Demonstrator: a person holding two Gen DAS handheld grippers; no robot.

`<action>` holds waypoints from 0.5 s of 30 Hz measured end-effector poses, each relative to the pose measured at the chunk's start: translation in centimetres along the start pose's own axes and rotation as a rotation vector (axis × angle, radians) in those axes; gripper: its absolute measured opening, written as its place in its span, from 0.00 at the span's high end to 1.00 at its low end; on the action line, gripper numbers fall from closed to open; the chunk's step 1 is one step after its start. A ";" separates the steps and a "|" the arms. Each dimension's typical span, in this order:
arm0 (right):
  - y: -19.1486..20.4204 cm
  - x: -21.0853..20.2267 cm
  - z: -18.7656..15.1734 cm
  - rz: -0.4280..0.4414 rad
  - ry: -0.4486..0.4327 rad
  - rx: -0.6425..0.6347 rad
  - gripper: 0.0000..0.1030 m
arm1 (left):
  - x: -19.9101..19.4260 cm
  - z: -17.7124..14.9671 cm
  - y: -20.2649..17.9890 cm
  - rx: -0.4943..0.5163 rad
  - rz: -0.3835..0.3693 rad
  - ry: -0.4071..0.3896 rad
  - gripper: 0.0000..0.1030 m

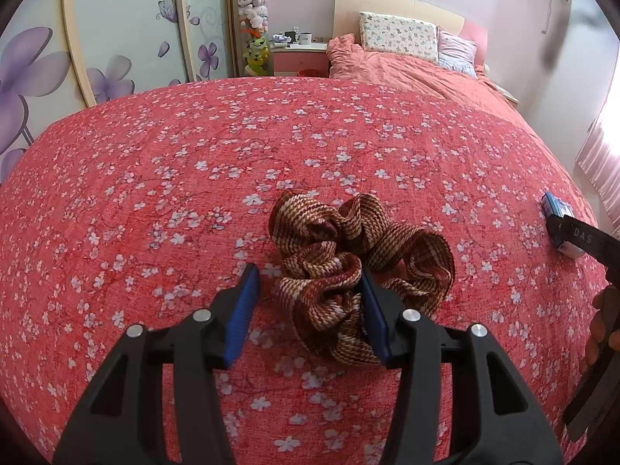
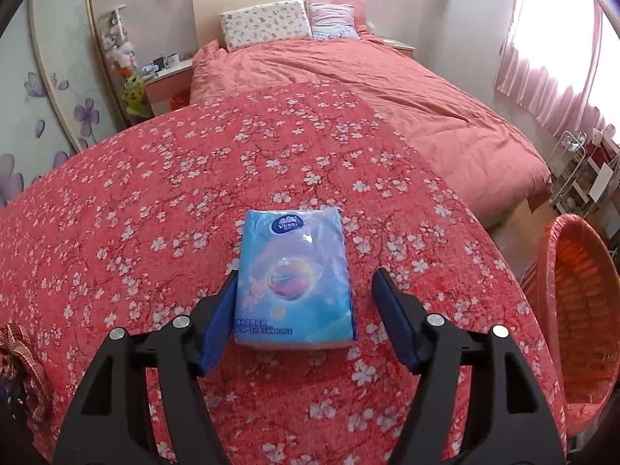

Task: Collect trash
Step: 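Grasp the blue tissue pack with the right gripper while the left gripper holds the scrunchie, then carry the scrunchie and tissue pack in both grippers to the orange basket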

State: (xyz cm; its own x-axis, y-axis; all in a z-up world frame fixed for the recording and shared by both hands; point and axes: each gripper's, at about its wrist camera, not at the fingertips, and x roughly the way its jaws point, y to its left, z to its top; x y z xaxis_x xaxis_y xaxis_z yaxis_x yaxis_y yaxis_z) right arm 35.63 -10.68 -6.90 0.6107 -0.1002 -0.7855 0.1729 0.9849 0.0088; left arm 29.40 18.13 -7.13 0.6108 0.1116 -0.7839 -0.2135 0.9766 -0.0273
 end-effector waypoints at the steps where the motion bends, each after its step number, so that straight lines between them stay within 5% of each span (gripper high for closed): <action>1: 0.0 0.1 0.0 0.003 0.000 -0.003 0.34 | 0.0 0.0 0.0 0.000 0.000 0.000 0.52; 4: 0.0 -0.1 0.0 0.049 -0.008 -0.022 0.50 | 0.0 0.0 0.0 0.000 0.000 0.000 0.52; 13: -2.3 -2.1 -1.9 0.081 -0.012 -0.052 0.51 | 0.0 -0.1 -0.3 0.007 -0.001 -0.002 0.51; 15: -3.3 -2.8 -2.5 0.087 -0.016 -0.052 0.51 | -0.2 -0.2 -0.2 0.008 -0.030 -0.009 0.60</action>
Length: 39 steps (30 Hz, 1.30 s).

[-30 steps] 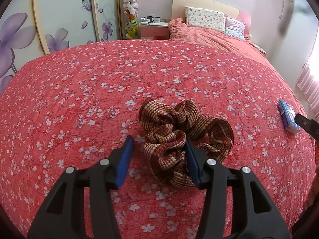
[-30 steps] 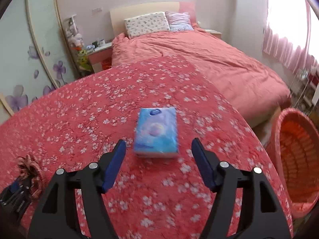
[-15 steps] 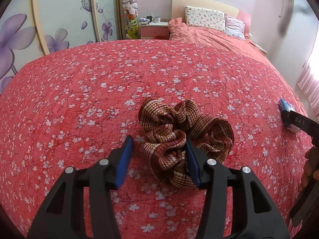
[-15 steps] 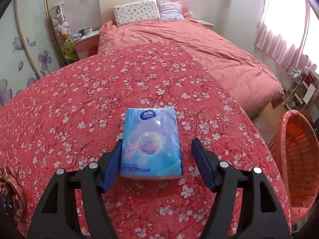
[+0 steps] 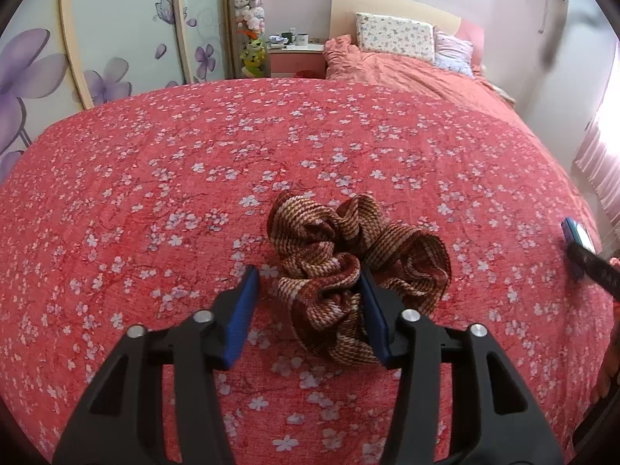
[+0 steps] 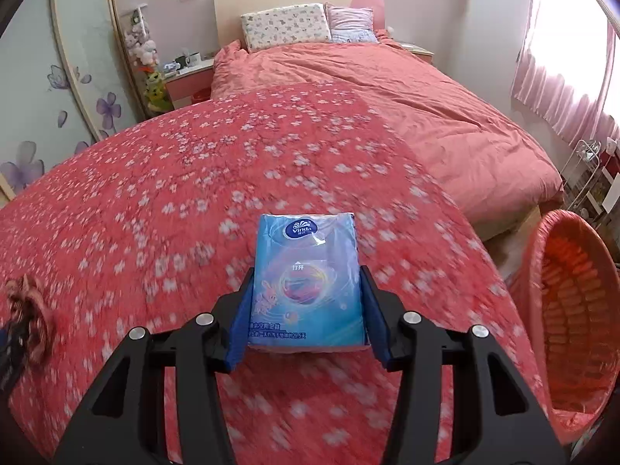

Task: Collect trash
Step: 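Carry the scrunchie and tissue pack in both grippers to the orange basket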

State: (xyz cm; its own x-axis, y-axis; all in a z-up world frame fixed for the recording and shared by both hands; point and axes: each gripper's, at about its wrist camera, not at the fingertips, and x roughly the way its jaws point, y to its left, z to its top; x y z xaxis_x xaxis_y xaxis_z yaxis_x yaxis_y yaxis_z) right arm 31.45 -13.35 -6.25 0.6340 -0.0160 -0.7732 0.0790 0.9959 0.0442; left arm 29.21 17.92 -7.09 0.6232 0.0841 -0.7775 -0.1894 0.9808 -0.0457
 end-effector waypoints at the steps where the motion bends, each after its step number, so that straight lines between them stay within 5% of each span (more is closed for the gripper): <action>1: -0.4 -0.3 -0.2 0.002 -0.001 0.000 0.51 | -0.1 0.0 -0.1 0.009 -0.022 -0.003 0.70; 19: -7.1 -8.3 -2.0 0.032 -0.171 0.030 0.51 | -5.7 0.5 -2.5 0.035 -0.157 -0.101 0.79; 39: -14.0 -15.9 -3.9 -0.037 -0.411 0.090 0.51 | -14.0 -0.3 -17.5 0.216 -0.352 -0.179 0.79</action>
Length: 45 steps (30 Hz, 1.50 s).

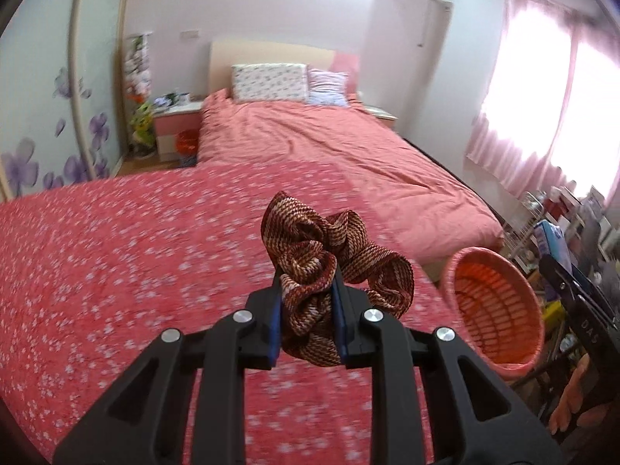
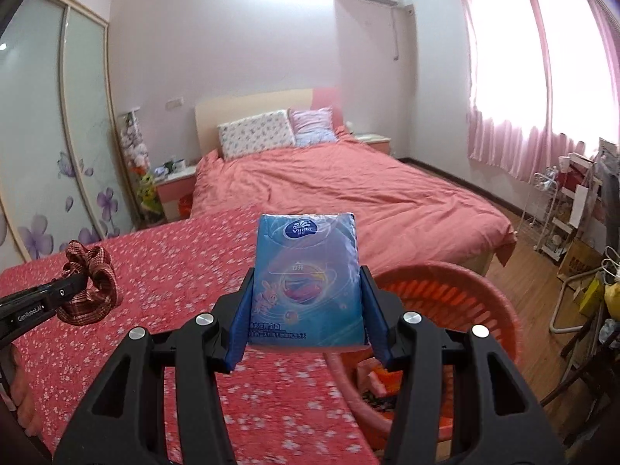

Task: Collect trash
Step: 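Carry the scrunchie and tissue pack in both grippers to the orange basket, then open both grippers over the basket to drop the scrunchie and tissue pack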

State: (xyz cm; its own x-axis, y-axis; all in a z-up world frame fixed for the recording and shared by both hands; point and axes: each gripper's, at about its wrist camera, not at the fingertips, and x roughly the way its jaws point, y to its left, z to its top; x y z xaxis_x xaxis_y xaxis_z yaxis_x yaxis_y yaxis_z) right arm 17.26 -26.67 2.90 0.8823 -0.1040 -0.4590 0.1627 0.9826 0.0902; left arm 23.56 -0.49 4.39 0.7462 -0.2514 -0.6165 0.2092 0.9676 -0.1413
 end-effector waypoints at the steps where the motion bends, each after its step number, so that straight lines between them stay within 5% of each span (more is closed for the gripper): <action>1: -0.4 -0.2 0.0 -0.007 -0.008 0.003 0.51 | 0.0 0.1 -1.0 0.015 -0.010 -0.004 0.79; 27: -11.7 0.1 -1.8 -0.141 -0.036 0.193 0.50 | 7.1 -2.4 -22.3 0.275 -0.245 0.092 0.79; 31: -12.7 0.6 -2.0 -0.133 -0.030 0.226 0.50 | 8.2 -2.8 -23.9 0.288 -0.274 0.113 0.77; 36: -14.0 2.3 -1.7 -0.081 0.000 0.282 0.46 | 10.5 -3.6 -24.8 0.268 -0.254 0.161 0.51; 40: -14.7 3.5 -2.0 -0.055 0.041 0.324 0.45 | 11.8 -4.1 -23.5 0.237 -0.213 0.195 0.49; 45: -14.1 1.5 -2.6 -0.080 0.022 0.289 0.33 | 10.2 -4.0 -20.5 0.246 -0.149 0.143 0.44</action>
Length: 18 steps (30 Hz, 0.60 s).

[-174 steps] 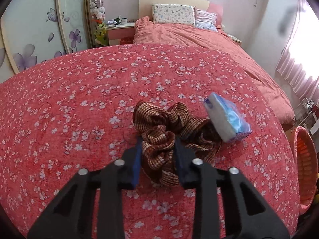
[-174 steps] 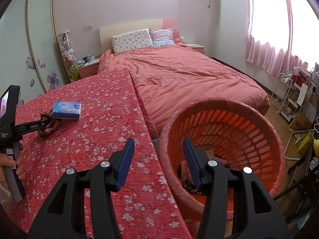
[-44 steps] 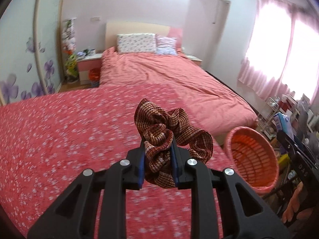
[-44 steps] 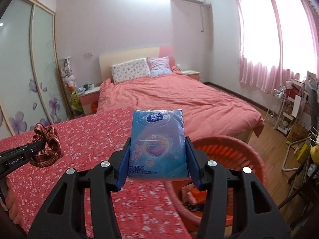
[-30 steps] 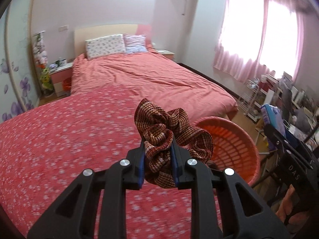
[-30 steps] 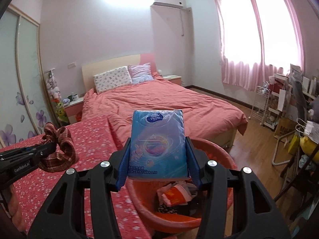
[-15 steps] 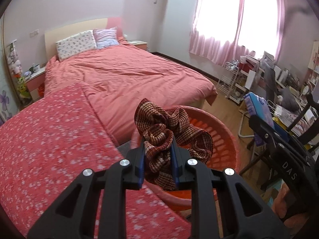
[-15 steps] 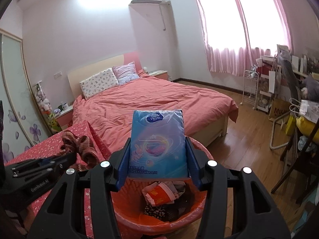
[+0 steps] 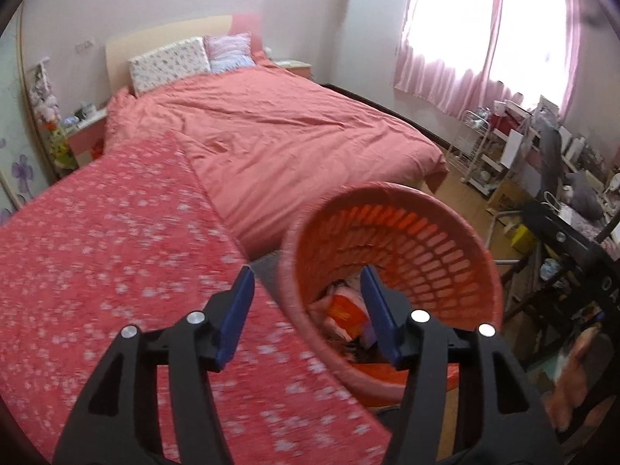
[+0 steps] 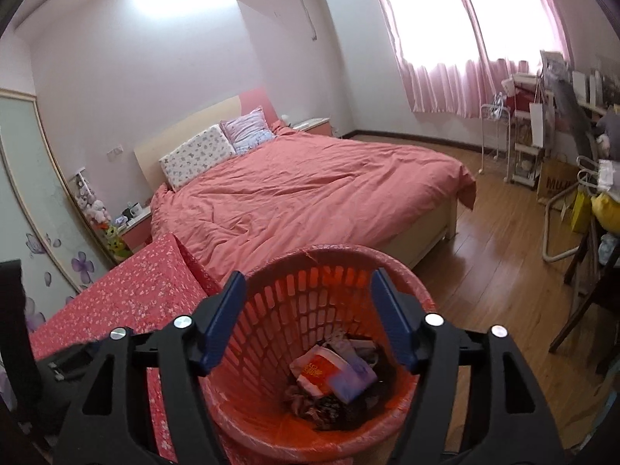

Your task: Collect trash

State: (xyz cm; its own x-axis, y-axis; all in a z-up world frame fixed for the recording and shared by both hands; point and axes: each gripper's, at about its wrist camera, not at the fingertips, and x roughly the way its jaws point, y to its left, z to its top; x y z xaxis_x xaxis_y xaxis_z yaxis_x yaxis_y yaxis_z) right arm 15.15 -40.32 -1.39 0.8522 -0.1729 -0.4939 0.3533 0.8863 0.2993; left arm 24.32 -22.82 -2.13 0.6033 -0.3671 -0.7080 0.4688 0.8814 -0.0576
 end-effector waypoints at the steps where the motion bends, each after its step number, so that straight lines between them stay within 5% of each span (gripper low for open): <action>1: 0.1 -0.4 -0.1 -0.004 -0.005 -0.007 0.32 | -0.6 -0.1 0.4 -0.002 0.008 -0.009 0.42; 14: 3.5 -9.1 -2.4 -0.077 -0.154 -0.086 0.02 | -15.1 -6.4 7.1 -0.087 0.175 -0.220 0.11; 18: 5.4 -12.0 -4.1 -0.181 -0.269 -0.131 0.02 | -18.8 -9.9 7.9 -0.120 0.250 -0.248 0.04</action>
State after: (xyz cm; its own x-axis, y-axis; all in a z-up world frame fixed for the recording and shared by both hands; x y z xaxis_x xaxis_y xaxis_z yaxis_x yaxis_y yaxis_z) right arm 5.23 -31.72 2.80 0.8575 -0.4243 -0.2909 0.4706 0.8753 0.1107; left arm 10.29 -5.98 3.78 0.8343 -0.1840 -0.5196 0.2171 0.9762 0.0028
